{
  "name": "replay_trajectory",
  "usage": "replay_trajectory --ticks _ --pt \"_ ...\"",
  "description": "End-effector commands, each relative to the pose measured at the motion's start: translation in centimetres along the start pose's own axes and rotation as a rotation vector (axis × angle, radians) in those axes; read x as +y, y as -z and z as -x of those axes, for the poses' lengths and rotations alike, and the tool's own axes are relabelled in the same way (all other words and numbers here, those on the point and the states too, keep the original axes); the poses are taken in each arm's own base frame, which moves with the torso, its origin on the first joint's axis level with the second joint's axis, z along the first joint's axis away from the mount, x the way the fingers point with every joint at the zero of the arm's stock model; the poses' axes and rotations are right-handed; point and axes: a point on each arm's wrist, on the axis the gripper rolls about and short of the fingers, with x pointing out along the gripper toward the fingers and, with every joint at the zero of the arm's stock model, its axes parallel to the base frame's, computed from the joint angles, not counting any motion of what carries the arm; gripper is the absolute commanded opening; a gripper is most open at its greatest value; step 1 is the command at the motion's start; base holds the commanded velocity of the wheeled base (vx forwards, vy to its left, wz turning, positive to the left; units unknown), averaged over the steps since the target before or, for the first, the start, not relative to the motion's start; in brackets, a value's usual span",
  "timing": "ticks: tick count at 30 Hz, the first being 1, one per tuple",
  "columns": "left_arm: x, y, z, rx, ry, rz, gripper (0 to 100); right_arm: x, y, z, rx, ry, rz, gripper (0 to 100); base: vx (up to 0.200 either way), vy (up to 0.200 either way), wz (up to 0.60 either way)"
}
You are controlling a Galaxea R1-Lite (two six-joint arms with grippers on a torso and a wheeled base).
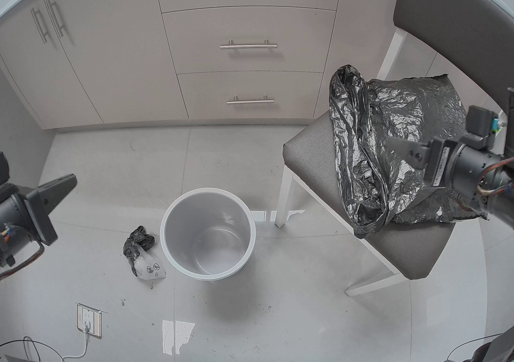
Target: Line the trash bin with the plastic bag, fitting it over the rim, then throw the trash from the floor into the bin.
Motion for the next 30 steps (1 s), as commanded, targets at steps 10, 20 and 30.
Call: replay_trajectory --ticks 10,20,30 --pt "-1.1 3.8 -4.0 0.104 0.014 -0.038 0 2.4 6.1 -5.7 0.177 0.154 0.110 100 0.000 0.000 0.00" --pt "-1.1 3.9 -4.3 0.108 0.013 -0.037 0 1.6 6.3 -6.0 0.163 0.188 0.096 100 0.000 0.000 0.00" --pt "-1.1 3.9 -4.3 0.108 0.012 -0.034 0 -0.1 7.3 -5.8 0.195 0.238 0.102 100 0.000 0.000 0.00"
